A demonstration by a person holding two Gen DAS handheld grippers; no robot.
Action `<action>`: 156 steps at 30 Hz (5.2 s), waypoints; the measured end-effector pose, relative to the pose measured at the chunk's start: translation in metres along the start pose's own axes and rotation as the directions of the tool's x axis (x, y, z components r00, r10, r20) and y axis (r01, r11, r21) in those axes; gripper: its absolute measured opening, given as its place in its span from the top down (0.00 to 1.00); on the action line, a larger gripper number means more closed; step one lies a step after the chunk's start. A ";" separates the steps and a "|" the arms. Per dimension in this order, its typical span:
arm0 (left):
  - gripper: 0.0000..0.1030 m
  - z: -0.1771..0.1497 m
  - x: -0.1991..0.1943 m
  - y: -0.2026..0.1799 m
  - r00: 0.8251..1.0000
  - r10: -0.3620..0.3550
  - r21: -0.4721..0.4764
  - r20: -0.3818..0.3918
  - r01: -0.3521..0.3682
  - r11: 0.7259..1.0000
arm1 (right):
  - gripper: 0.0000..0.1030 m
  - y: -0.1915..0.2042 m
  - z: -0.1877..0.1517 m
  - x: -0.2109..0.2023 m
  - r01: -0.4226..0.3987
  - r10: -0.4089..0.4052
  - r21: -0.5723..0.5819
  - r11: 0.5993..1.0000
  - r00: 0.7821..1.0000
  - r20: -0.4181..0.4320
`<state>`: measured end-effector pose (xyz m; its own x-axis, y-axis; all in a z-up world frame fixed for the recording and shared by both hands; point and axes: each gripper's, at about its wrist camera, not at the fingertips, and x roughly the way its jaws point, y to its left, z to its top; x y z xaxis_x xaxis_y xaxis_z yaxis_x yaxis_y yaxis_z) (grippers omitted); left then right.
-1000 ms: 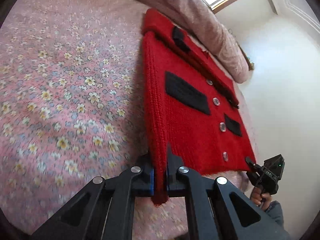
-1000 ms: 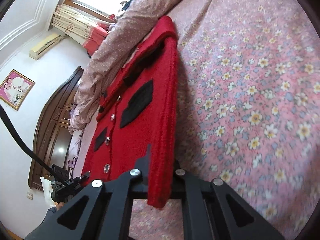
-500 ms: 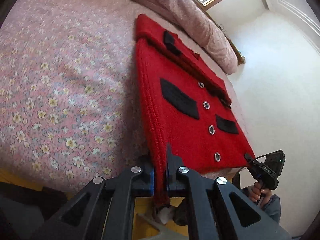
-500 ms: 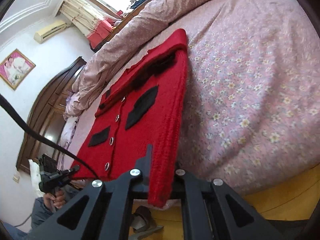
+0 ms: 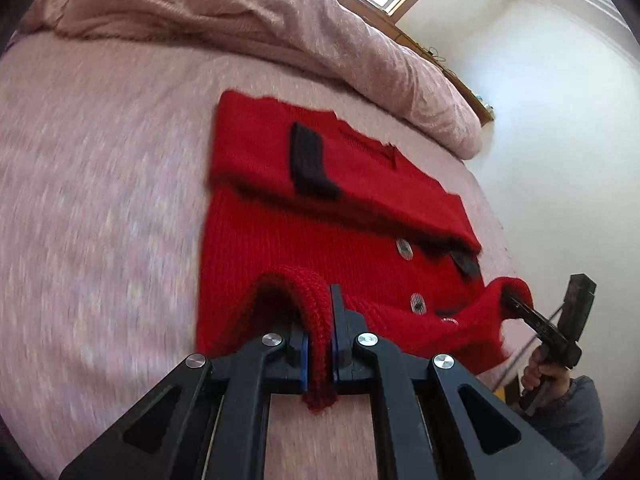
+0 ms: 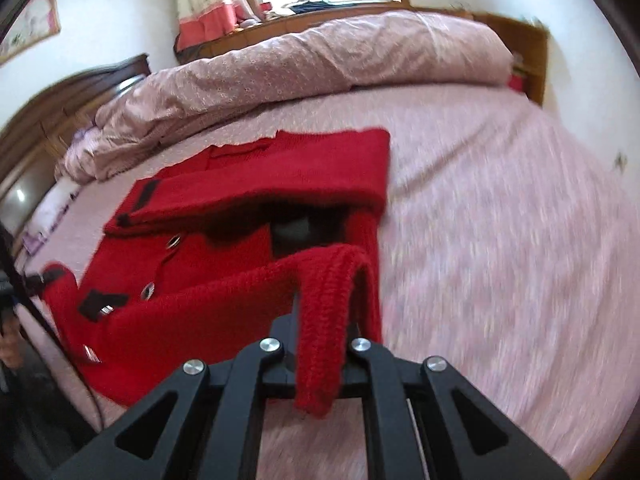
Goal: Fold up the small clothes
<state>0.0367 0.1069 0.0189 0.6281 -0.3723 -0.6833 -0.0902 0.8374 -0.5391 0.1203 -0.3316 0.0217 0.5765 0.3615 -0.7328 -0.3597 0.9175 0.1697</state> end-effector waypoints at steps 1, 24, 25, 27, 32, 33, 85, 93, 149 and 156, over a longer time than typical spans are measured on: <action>0.99 0.013 0.008 -0.002 1.000 0.012 0.000 -0.002 -0.012 1.000 | 0.95 -0.002 0.010 0.009 0.005 -0.005 -0.006 1.000 1.000 -0.009; 0.99 0.161 0.061 0.031 0.981 -0.030 -0.080 0.189 0.046 0.996 | 0.94 -0.040 0.158 0.112 -0.138 0.091 0.290 0.947 0.981 0.172; 0.99 0.163 0.068 0.035 0.985 -0.015 -0.085 0.171 0.030 0.996 | 0.94 -0.039 0.160 0.118 -0.136 0.089 0.303 0.943 0.983 0.163; 0.99 0.166 0.079 0.039 0.989 0.003 -0.086 0.146 0.010 0.996 | 0.94 -0.039 0.163 0.134 -0.115 0.077 0.321 0.940 0.989 0.128; 0.93 0.170 0.083 0.042 0.990 -0.045 -0.078 0.135 0.056 0.995 | 0.93 -0.035 0.163 0.157 -0.029 0.016 0.266 0.964 0.999 0.048; 0.91 0.172 0.080 0.042 0.991 -0.045 -0.077 0.129 0.055 0.996 | 0.93 -0.035 0.163 0.160 -0.024 0.016 0.244 0.969 0.999 0.038; 1.00 0.146 0.093 0.011 0.966 0.153 0.138 0.208 -0.184 0.973 | 0.91 -0.028 0.158 0.134 0.166 -0.155 -0.047 0.985 0.970 0.189; 1.00 0.156 0.088 0.034 0.967 0.157 0.038 0.200 -0.168 0.985 | 0.90 -0.027 0.159 0.151 0.251 -0.241 -0.061 0.966 0.960 0.144; 0.25 0.096 0.108 0.060 0.993 -0.114 -0.242 -0.038 0.102 0.965 | 0.58 -0.101 0.083 0.161 -0.388 0.465 0.554 0.736 0.885 0.002; 0.78 0.082 0.095 0.062 0.994 -0.103 -0.315 -0.045 0.084 0.946 | 0.79 -0.096 0.085 0.152 -0.370 0.434 0.487 0.791 0.901 -0.021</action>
<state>0.1542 0.1557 -0.0391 0.5990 -0.4743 -0.6452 -0.2755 0.6345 -0.7221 0.3043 -0.3503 -0.0500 0.3477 0.7204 -0.6001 -0.1404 0.6728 0.7264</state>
